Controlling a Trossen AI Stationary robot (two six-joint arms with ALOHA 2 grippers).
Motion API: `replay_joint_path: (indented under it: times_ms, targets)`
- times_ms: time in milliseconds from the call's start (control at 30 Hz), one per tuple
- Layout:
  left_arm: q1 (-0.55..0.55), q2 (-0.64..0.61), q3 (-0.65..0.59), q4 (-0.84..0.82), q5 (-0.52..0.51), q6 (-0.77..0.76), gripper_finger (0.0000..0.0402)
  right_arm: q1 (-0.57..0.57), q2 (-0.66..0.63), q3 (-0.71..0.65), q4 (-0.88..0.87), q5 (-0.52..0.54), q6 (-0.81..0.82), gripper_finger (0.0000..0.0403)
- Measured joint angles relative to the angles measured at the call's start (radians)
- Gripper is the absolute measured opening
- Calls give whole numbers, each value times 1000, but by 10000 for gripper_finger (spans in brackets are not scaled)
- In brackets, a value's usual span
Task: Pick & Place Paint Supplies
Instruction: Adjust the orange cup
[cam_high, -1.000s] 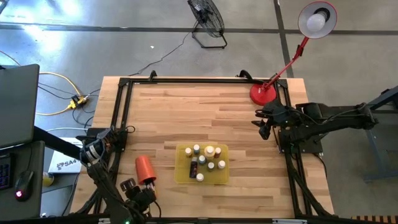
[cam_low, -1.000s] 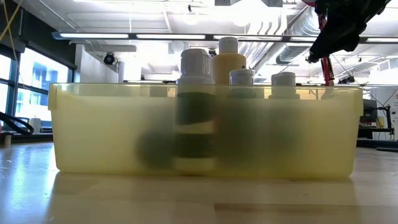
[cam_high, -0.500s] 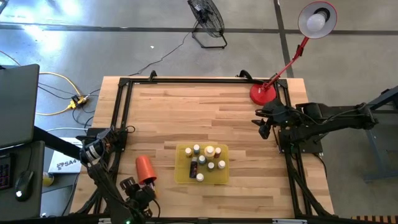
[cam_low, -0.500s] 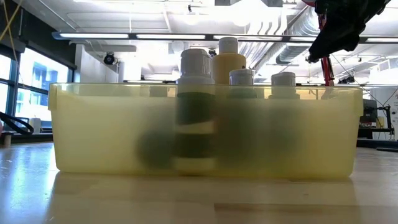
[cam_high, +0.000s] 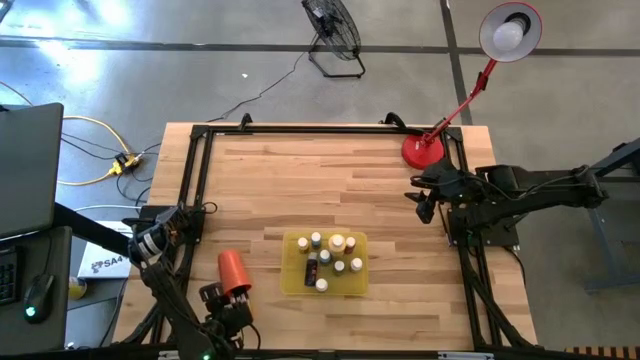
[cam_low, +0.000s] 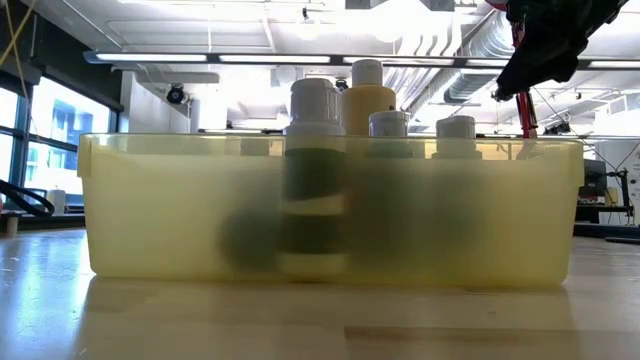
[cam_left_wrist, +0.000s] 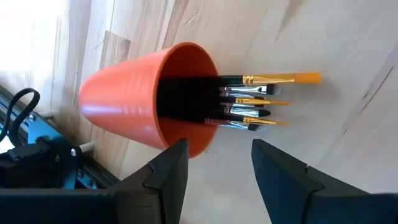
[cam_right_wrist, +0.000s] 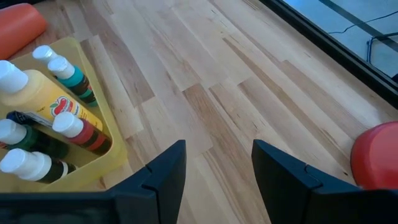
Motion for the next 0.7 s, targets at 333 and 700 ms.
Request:
replay_joint_path:
  times_ms: [333, 700]
  targets:
    - [90, 0, -1, 1, 1, -44, 171, 0, 0, 0, 0, 0, -8, 174]
    - [141, 0, -15, 0, 4, -11, 171, 0, 0, 0, -33, 0, -8, 174]
